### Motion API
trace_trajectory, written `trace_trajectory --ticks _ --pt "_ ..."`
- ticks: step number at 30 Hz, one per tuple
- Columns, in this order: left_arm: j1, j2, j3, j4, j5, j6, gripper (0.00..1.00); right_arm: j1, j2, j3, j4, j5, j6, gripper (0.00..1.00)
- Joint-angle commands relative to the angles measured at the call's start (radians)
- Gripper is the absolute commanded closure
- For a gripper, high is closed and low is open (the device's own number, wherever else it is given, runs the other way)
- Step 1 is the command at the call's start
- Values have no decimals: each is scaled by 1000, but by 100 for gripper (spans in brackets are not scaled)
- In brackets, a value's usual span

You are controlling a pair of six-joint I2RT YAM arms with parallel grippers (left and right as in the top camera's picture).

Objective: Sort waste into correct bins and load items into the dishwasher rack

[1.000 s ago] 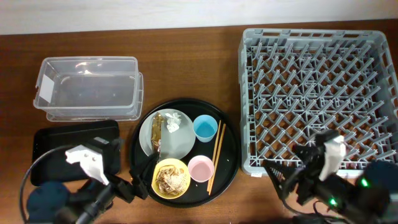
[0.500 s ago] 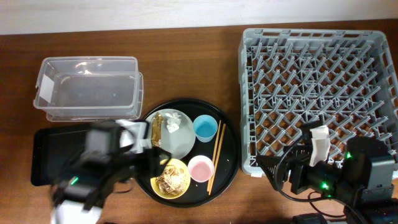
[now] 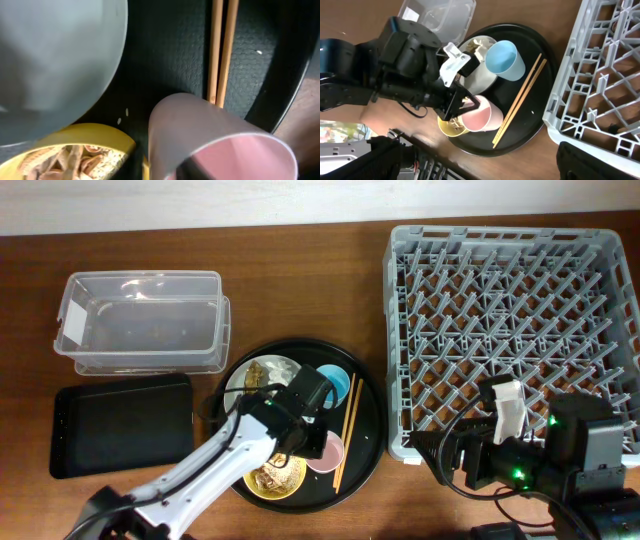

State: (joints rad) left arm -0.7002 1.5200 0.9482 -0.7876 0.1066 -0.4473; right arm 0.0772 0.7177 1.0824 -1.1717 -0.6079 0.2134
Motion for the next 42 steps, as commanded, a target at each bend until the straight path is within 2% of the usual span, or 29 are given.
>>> trace_trajectory --ticks 1,4,6,7,10,12,13,15,18,25,26,28,32,34,37,42 --pt "-4 -15 14 1 13 -16 99 -6 3 16 -3 -9 5 2" --pt "-3 -71 53 -40 37 -15 100 -6 3 16 -7 -10 5 1" --pt "11 -130 88 -70 134 43 100 -6 3 16 -21 -10 5 1" --pt "25 -161 102 -71 210 79 100 -5 3 16 -32 -11 6 0" --pt "104 -262 127 -49 447 134 100 -3 3 -1 -37 -99 4 9" --pt "185 -325 127 5 686 184 100 -3 3 -17 -36 -120 -12 15" --pt "220 -342 127 33 808 203 100 -3 3 -29 -20 -203 -67 16" --pt "275 -356 127 94 1038 211 100 18 4 -53 52 -431 -188 16" --pt "290 -354 127 189 1254 210 100 70 22 -60 161 -444 -134 12" --pt "290 -354 127 203 1263 210 100 223 81 -60 382 -448 -35 14" --pt "290 -354 127 203 1263 210 100 235 94 -60 411 -447 -18 16" --pt "290 -354 127 203 1261 210 100 254 117 -60 454 -460 18 30" --pt "290 -354 127 204 1209 210 100 309 138 -60 454 -465 16 34" --pt "290 -354 127 204 1180 210 100 323 137 -60 446 -461 16 14" --pt "290 -354 127 205 1180 210 100 322 137 -60 411 -407 16 11" --pt "291 -354 127 203 1181 210 100 322 137 -60 414 -396 12 34"
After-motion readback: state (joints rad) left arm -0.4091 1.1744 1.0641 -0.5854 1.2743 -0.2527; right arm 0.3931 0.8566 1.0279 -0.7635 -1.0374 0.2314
